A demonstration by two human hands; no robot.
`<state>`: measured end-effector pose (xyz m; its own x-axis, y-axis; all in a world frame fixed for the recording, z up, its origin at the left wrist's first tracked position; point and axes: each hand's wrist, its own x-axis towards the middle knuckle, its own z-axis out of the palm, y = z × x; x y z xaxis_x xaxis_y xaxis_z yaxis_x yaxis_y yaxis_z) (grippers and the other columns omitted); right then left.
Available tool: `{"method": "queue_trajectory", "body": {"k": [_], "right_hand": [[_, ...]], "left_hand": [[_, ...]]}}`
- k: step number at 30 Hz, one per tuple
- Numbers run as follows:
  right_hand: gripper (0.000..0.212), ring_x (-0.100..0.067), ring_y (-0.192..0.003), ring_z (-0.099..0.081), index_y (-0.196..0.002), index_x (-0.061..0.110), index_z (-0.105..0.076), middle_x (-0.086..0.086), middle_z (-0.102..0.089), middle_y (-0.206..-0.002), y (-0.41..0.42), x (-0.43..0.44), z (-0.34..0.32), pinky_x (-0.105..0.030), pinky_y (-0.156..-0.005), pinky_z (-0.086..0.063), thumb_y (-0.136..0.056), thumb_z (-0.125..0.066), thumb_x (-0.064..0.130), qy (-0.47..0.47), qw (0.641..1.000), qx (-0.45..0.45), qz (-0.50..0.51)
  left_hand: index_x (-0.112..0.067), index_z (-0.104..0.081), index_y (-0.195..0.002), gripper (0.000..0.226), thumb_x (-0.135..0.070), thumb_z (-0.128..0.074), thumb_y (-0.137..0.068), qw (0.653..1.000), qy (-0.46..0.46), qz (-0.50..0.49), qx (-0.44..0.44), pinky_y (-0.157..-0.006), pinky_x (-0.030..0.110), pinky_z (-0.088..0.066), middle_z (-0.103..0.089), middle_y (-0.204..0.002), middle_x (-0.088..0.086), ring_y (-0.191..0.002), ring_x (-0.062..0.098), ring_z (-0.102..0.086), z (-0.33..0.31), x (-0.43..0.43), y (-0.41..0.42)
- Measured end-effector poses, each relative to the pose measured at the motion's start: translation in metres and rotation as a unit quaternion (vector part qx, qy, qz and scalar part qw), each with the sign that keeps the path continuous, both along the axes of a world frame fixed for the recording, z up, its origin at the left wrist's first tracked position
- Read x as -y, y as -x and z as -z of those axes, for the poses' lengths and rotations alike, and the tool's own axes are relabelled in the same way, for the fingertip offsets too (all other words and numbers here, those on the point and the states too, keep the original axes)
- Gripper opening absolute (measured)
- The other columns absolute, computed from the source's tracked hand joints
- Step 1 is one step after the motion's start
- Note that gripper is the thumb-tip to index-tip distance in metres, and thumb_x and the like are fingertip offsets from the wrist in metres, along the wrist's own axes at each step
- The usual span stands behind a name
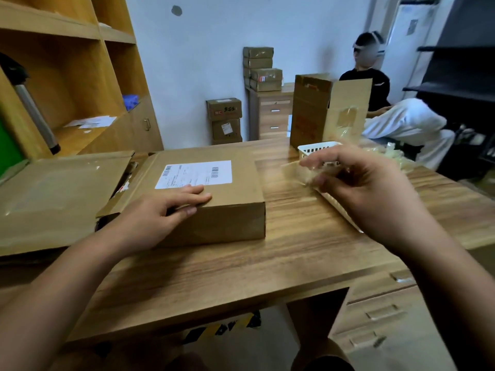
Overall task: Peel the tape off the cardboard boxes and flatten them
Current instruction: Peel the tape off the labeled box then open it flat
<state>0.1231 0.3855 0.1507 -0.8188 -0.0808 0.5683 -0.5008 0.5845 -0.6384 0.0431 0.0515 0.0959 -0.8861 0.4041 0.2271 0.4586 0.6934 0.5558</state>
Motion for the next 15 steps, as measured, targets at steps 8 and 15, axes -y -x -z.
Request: {"method": "queue_trajectory", "body": {"k": [8, 15], "right_hand": [[0.032, 0.009, -0.076, -0.057, -0.092, 0.038, -0.07, 0.014, -0.069, -0.093, 0.006, -0.005, 0.011, -0.005, -0.067, -0.037, -0.09, -0.073, 0.006, -0.031, 0.999, -0.002, 0.02], [0.04, 0.003, -0.085, -0.056, -0.077, 0.037, -0.067, 0.01, -0.06, -0.095, 0.009, -0.01, 0.011, -0.006, -0.071, -0.036, -0.087, -0.071, -0.002, -0.07, 0.997, -0.017, 0.029]], "left_hand": [[-0.056, -0.06, -0.125, 0.041, -0.025, -0.059, -0.099, 1.0, 0.004, -0.002, 0.002, -0.12, 0.03, -0.026, -0.047, -0.14, -0.039, -0.14, -0.012, -0.033, -0.003, -0.003, -0.002], [-0.06, -0.06, -0.125, 0.045, -0.025, -0.061, -0.097, 1.0, -0.011, 0.009, 0.0, -0.122, 0.038, -0.028, -0.05, -0.138, -0.04, -0.139, -0.013, -0.035, 0.001, 0.001, -0.001]]}}
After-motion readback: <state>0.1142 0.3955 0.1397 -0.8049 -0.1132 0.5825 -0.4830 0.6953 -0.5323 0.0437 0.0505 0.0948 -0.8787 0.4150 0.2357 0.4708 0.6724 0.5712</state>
